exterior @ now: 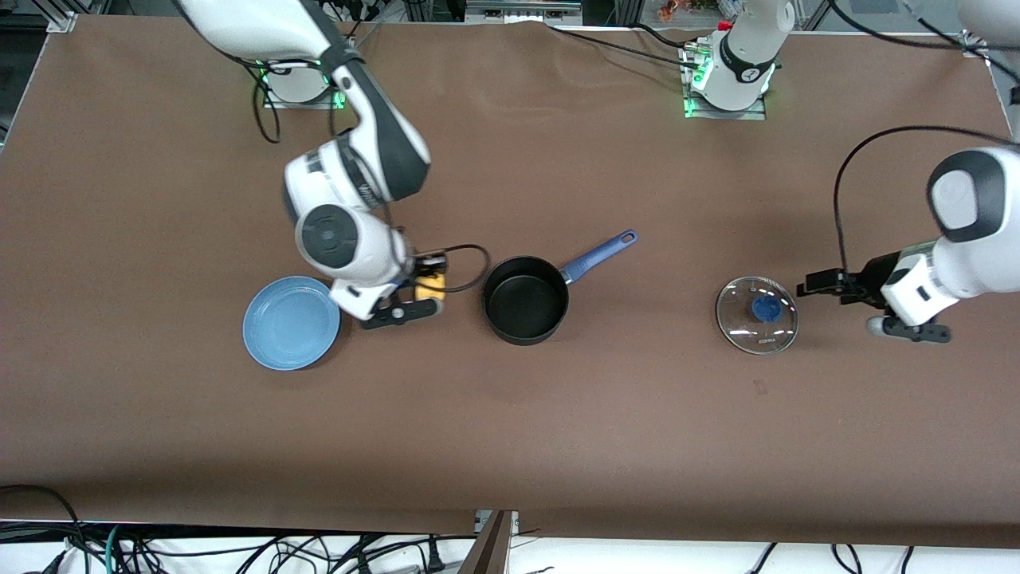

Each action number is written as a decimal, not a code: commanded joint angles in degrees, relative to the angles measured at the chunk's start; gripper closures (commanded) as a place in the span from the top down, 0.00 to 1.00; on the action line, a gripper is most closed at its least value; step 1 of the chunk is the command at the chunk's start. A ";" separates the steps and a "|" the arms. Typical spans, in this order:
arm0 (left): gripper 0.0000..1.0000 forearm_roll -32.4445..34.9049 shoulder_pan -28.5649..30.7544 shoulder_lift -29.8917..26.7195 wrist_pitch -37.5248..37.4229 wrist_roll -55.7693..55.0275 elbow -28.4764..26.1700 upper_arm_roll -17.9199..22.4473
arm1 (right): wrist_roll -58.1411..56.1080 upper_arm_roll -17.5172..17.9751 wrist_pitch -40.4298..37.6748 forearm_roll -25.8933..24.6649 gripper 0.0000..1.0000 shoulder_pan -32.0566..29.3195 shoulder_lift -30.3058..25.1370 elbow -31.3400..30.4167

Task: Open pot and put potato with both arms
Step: 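Carry the potato with the right gripper into the black pan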

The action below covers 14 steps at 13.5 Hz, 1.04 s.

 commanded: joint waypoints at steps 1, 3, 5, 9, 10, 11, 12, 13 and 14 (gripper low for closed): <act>1.00 5.54 -2.94 -4.67 -8.10 -7.90 4.07 -0.11 | 9.95 -0.54 2.32 2.72 0.12 3.40 5.33 7.09; 1.00 6.17 -3.21 -7.40 -13.64 -8.45 7.32 -0.02 | 15.58 -0.54 8.73 3.51 0.12 6.13 7.43 7.09; 1.00 7.21 -3.21 -8.55 -18.73 -8.36 11.45 0.34 | 18.24 -0.54 14.09 5.45 0.13 7.63 9.28 7.09; 1.00 10.82 -5.84 -10.39 -23.68 -8.62 14.99 0.33 | 22.64 -0.62 19.48 5.98 0.85 10.09 11.40 6.83; 1.00 10.39 -7.33 -10.57 -24.38 -9.58 14.81 0.51 | 22.38 -0.62 19.48 5.81 1.00 10.09 11.05 6.83; 1.00 9.78 -7.95 -10.57 -24.47 -12.03 14.73 0.77 | 22.12 -0.80 18.96 5.81 1.00 9.83 10.79 6.92; 1.00 9.77 -9.09 -10.84 -24.48 -14.23 14.64 0.77 | 22.03 -0.89 18.95 5.72 1.00 9.48 10.26 6.92; 1.00 9.86 -10.23 -10.92 -24.56 -14.68 14.55 0.86 | 22.03 -1.24 18.87 5.46 1.00 9.39 9.48 6.83; 1.00 9.86 -10.33 -10.84 -24.65 -14.69 14.55 0.86 | 22.20 -1.76 18.00 5.37 1.00 8.87 8.42 6.48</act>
